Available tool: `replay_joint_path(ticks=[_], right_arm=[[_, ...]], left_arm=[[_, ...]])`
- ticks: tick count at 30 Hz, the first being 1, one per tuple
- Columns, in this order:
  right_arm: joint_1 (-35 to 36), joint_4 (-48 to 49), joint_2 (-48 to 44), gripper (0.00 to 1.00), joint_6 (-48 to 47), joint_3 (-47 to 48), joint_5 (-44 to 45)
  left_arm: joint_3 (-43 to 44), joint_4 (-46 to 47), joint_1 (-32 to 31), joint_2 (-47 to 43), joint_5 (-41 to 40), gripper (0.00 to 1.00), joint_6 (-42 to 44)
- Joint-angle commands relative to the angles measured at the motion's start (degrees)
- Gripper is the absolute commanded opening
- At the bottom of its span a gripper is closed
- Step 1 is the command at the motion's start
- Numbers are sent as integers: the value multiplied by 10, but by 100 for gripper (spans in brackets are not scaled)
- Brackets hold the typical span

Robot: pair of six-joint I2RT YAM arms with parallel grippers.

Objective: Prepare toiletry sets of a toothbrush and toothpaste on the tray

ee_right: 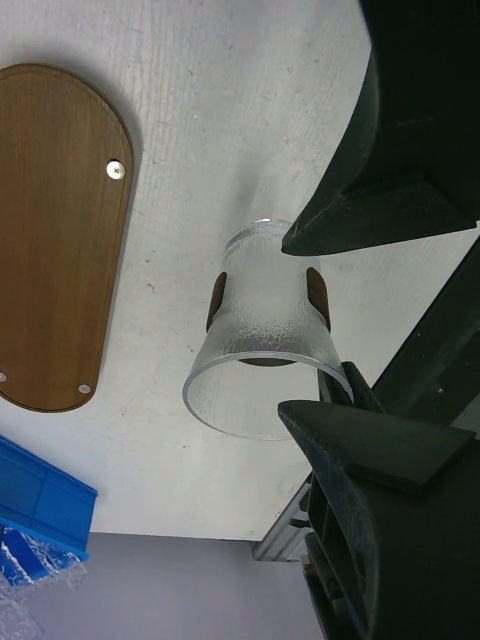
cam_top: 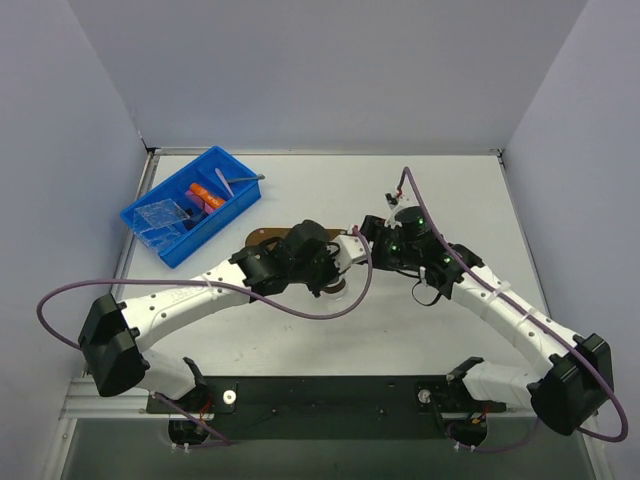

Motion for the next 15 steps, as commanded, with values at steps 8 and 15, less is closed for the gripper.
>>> replay_joint_path(ticks=[8, 15], right_arm=[[40, -3, 55, 48, -14, 22, 26], [53, -3, 93, 45, -23, 30, 36]], left_arm=[[-2, 78, -27, -12, -65, 0, 22], [-5, 84, -40, -5, -77, 0, 25]])
